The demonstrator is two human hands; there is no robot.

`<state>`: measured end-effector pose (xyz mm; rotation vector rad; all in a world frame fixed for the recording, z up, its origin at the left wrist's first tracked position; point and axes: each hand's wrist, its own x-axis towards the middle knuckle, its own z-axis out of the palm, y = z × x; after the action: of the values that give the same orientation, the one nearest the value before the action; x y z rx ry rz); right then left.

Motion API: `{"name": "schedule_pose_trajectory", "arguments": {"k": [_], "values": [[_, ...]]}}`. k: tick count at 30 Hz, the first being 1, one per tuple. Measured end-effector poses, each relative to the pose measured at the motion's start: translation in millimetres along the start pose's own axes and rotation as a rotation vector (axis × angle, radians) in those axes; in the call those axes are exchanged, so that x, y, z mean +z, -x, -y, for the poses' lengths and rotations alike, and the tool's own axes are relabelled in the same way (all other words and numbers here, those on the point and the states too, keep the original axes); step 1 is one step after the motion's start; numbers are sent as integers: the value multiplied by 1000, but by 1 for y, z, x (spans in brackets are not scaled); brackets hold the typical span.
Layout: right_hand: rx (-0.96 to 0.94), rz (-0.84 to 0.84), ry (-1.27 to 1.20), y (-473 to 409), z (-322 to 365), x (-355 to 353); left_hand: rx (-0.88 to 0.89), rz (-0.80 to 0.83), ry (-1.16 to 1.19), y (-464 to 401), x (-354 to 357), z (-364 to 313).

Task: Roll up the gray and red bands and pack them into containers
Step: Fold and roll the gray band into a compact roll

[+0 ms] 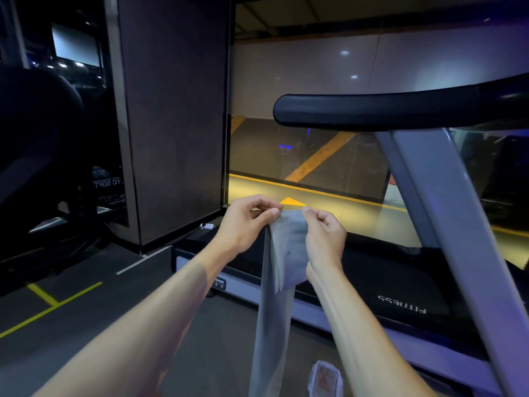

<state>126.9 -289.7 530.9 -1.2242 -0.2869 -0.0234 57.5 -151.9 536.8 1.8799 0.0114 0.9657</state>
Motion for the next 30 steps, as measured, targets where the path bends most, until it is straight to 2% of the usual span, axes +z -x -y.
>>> {"name": "schedule_pose_trajectory", "arguments": {"k": [10,15,20,25,30], "values": [[-21,90,-137,1,-12,-5,-57,55,19,-1,-6,-8],[-18,7,-86,-1,-8,6,-48,64,9,6,-7,-13],[-25,-70,-78,-11,7,19,-80,-163,66,41,-12,5],[-33,-87,-52,-15,24,28,-128,-169,-23,98,9,33],[-26,-101,-57,-15,35,36,-144,-292,-87,111,38,33]]}}
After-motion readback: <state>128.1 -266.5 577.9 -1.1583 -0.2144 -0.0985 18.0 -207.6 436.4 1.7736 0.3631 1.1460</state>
